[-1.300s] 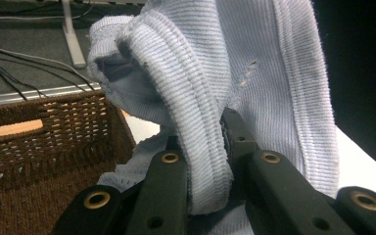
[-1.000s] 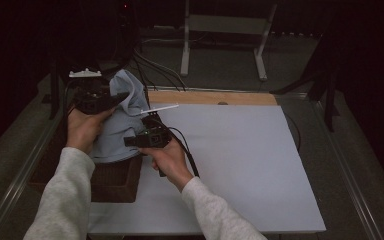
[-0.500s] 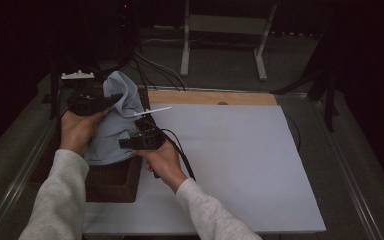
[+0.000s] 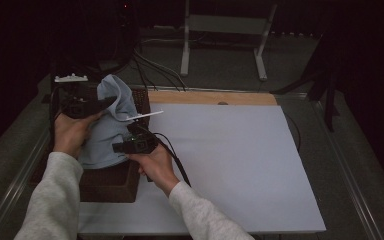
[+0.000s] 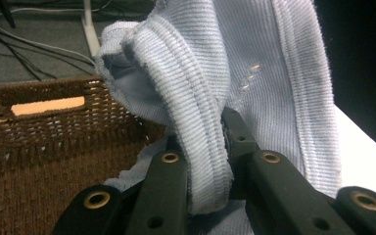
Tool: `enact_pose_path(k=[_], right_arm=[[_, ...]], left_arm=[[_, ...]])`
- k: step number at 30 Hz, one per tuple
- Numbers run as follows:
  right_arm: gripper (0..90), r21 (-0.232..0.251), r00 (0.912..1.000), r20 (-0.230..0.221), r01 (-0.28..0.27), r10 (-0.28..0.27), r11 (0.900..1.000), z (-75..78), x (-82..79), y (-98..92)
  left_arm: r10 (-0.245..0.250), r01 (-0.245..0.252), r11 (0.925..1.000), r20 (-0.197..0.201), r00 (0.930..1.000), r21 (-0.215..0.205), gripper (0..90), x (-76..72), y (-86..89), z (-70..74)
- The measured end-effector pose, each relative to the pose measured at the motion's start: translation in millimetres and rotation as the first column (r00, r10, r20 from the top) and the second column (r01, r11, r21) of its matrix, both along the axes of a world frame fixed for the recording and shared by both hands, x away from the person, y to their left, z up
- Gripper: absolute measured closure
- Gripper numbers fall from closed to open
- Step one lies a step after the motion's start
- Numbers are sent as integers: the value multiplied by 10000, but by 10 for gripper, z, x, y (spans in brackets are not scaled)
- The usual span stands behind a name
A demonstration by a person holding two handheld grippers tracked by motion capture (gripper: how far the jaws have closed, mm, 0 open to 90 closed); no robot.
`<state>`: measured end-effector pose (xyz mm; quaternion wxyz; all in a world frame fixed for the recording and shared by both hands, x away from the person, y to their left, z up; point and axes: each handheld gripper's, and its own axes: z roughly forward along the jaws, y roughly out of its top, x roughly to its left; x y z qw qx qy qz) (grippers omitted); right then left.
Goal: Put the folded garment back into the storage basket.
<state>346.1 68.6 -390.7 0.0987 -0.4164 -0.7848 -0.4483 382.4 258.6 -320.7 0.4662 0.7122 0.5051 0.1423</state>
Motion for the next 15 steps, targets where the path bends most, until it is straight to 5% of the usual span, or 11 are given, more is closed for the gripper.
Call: enact_pose_path(k=[15], right_arm=[[793, -99, 10000, -84, -54, 53, 9999, -72, -43, 138]], left_arm=[[39, -39, 10000, -4, 10000, 69, 828, -44, 100, -26]])
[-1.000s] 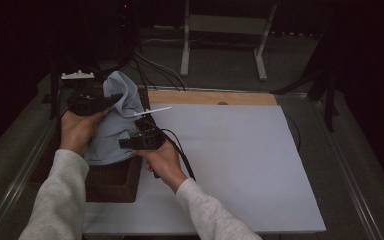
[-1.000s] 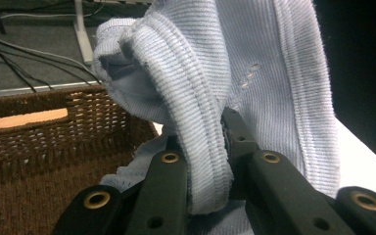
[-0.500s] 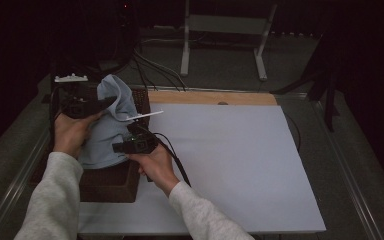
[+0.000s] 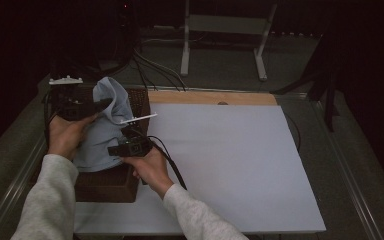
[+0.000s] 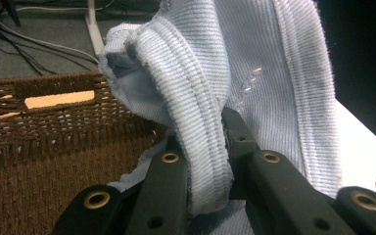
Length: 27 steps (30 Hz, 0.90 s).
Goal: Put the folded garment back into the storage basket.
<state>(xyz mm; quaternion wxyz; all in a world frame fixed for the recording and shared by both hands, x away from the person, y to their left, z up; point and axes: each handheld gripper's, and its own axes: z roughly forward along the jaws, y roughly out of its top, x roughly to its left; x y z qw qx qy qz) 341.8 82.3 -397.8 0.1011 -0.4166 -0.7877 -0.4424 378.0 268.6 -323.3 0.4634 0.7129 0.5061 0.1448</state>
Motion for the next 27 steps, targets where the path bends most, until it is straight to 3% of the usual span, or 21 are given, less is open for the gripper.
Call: enact_pose_path(k=[27], right_arm=[[788, -390, 9999, -55, -156, 154, 9991, -108, -89, 207]], left_arm=[[186, -184, 9998, -267, 9995, 93, 826, -44, 158, -117]])
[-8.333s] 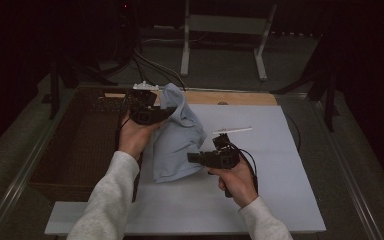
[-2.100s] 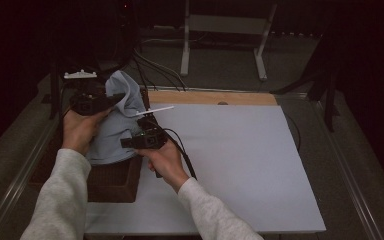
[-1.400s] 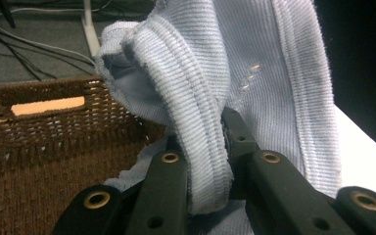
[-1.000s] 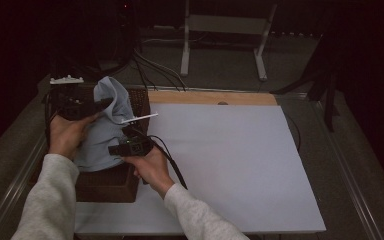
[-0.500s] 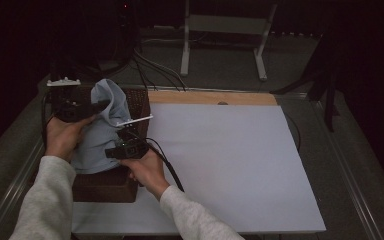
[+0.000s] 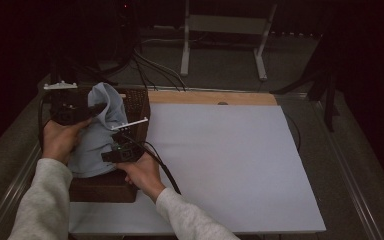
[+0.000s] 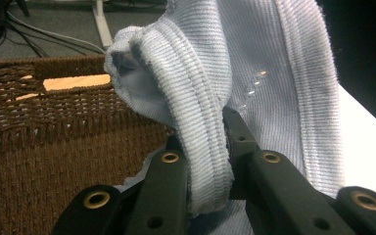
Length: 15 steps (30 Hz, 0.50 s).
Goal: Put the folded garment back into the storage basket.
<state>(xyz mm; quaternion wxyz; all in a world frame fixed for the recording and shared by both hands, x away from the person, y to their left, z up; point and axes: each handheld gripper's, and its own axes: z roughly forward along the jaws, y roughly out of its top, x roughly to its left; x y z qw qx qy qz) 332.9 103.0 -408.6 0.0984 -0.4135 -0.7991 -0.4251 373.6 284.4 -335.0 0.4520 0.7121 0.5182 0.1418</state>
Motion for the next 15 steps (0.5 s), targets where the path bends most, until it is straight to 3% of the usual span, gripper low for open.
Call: enact_pose_path(k=[15], right_arm=[[783, -329, 9990, 109, -423, 427, 9986, -50, -81, 127]], left_arm=[[110, -109, 9999, -113, 9999, 81, 824, -14, 76, -30]])
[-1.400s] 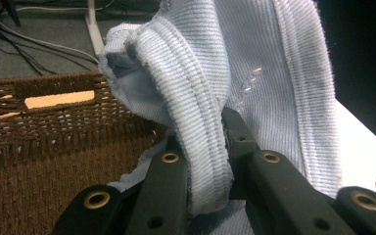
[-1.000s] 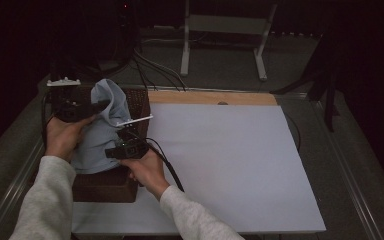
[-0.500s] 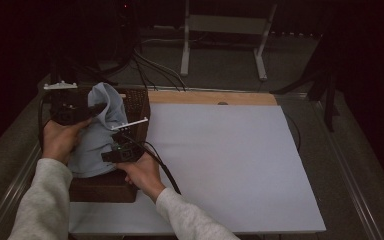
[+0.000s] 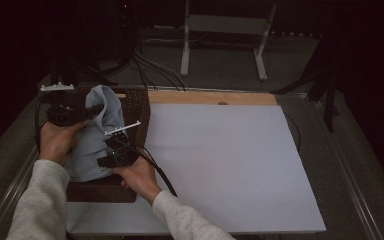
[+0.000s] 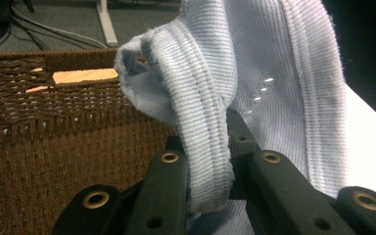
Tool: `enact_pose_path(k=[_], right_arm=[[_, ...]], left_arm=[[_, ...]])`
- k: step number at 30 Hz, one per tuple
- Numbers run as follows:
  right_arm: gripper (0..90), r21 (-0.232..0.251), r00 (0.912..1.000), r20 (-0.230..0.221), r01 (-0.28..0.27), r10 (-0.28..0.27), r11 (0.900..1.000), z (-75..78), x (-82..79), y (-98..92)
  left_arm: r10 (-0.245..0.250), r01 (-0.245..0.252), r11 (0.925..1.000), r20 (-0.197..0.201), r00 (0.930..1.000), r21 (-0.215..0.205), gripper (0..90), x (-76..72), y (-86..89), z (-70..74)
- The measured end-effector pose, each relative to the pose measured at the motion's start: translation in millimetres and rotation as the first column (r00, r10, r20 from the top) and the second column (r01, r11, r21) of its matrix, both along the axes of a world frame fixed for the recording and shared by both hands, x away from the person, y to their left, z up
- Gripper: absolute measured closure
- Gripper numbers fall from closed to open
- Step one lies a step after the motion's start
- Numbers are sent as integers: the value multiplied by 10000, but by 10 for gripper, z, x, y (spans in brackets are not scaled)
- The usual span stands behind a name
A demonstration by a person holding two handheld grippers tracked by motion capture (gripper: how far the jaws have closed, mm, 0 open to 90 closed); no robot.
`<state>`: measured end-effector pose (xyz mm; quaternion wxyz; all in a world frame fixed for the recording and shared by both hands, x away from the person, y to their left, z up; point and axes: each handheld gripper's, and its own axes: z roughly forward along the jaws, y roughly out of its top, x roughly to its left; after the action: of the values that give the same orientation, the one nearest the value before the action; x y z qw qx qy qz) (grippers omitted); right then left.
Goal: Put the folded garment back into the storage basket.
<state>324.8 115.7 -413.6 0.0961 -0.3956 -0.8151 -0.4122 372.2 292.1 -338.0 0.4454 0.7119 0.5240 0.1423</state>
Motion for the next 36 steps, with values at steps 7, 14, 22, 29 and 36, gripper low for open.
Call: enact_pose_path(k=[7, 14, 22, 29, 36], right_arm=[[780, -164, 9997, -7, -229, 229, 9996, -21, -20, 31], [268, 338, 9992, 386, -64, 51, 9994, 45, -27, -37], [146, 410, 9944, 986, 350, -389, 9985, 103, 95, -279], [121, 516, 9944, 1030, 202, -254, 9985, 71, 111, -348], [110, 452, 9917, 1284, 6, -64, 9990, 107, 102, -367]], left_arm=[[113, -113, 9999, -37, 9999, 2, 822, 10, 16, -16], [1303, -1303, 9915, -56, 9915, 61, 376, 86, 38, -44], [1656, -1669, 9843, 260, 9858, 573, 157, 87, -55, -43], [1426, -1441, 9880, 302, 9893, 561, 18, 89, -78, -48], [1273, -1286, 9908, 330, 9913, 421, 4, 85, -108, -52]])
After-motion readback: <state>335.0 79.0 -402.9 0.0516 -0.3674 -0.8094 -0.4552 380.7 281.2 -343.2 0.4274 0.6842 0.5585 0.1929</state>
